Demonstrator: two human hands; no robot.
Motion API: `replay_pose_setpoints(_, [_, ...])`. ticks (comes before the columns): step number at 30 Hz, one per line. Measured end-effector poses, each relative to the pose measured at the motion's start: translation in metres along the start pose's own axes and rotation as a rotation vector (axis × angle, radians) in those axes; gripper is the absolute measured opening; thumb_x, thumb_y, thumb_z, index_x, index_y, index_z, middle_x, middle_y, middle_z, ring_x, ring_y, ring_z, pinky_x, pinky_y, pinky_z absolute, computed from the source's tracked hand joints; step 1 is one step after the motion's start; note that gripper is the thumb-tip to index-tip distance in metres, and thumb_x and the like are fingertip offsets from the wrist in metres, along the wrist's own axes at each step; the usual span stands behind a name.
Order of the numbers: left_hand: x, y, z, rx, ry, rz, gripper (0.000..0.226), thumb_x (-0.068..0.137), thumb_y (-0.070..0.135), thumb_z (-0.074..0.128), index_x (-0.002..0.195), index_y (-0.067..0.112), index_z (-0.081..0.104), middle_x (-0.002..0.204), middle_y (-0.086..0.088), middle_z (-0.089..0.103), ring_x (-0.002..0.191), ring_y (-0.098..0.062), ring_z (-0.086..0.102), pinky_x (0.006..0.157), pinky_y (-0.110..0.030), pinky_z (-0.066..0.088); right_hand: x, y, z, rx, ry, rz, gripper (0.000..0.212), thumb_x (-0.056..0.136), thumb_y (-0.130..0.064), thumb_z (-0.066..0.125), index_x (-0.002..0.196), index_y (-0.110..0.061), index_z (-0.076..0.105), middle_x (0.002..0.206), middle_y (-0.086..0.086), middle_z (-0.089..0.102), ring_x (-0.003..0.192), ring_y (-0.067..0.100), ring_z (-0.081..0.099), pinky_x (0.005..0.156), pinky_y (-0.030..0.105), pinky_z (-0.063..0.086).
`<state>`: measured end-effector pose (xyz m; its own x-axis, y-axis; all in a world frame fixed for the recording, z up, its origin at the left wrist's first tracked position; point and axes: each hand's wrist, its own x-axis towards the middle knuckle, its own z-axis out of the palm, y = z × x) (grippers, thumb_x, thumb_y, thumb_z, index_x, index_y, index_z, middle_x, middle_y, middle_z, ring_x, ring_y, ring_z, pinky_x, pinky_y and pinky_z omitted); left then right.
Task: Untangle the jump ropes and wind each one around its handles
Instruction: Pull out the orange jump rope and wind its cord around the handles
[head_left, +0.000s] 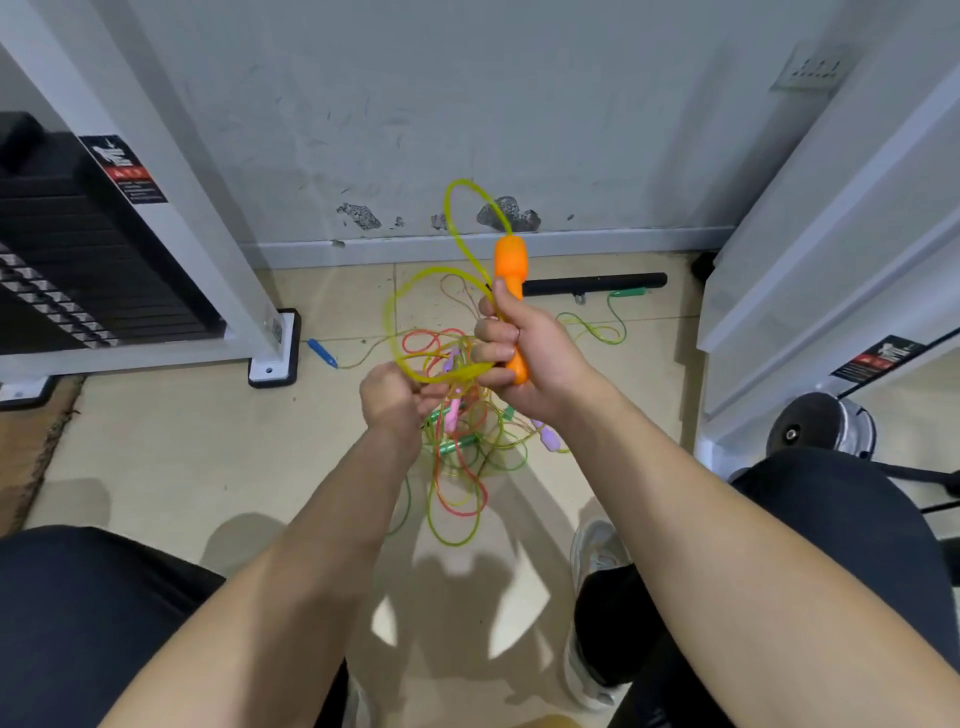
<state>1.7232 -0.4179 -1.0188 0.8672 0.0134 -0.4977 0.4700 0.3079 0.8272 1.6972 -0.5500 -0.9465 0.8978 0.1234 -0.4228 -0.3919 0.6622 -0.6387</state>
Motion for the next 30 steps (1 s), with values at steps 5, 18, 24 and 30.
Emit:
replay_pose_setpoints(5, [0.004,-0.036,0.001,0.813,-0.517,0.241,0.042,0.065,0.017,0.06,0.104,0.033,0.068,0.095,0.015,0.07,0.092,-0.007,0.064,0.086,-0.026,0.051,-0.001,-0.021,0.001,0.186,-0.093,0.007,0.035,0.102,-0.048,0.043,0.077,-0.023,0.043,0.046,-0.008,0.031,0.034,0.001,0.031,0.031,0.014,0.016])
replay_pose_setpoints(18, [0.006,0.026,-0.04,0.772,-0.481,-0.053,0.026,0.107,0.026,0.044,0.103,0.009,0.063,0.073,-0.006,0.074,0.056,-0.019,0.067,0.056,-0.028,0.059,0.011,-0.008,-0.057,-0.28,0.554,-0.396,0.024,0.108,-0.033,0.042,0.09,-0.017,0.049,0.074,0.007,0.065,0.056,0.014,0.065,0.055,0.027,0.057])
replay_pose_setpoints(24, [-0.007,0.076,-0.002,0.093,-0.448,-0.321,0.026,0.106,0.026,0.042,0.094,0.011,0.059,0.064,0.002,0.07,0.051,-0.017,0.071,0.039,-0.023,0.054,0.013,0.054,-0.065,-0.564,0.299,-0.231,0.025,0.106,-0.033,0.046,0.104,-0.013,0.061,0.101,0.007,0.074,0.083,0.016,0.066,0.064,0.022,0.05])
replay_pose_setpoints(30, [-0.003,0.087,0.014,-0.143,-0.411,-0.316,0.033,0.107,0.033,0.04,0.091,0.007,0.056,0.077,-0.01,0.076,0.058,-0.02,0.073,0.045,-0.022,0.056,0.01,0.071,-0.046,-0.608,0.227,-0.15,0.029,0.105,-0.034,0.045,0.089,-0.014,0.059,0.072,0.001,0.064,0.076,0.026,0.061,0.071,0.04,0.053])
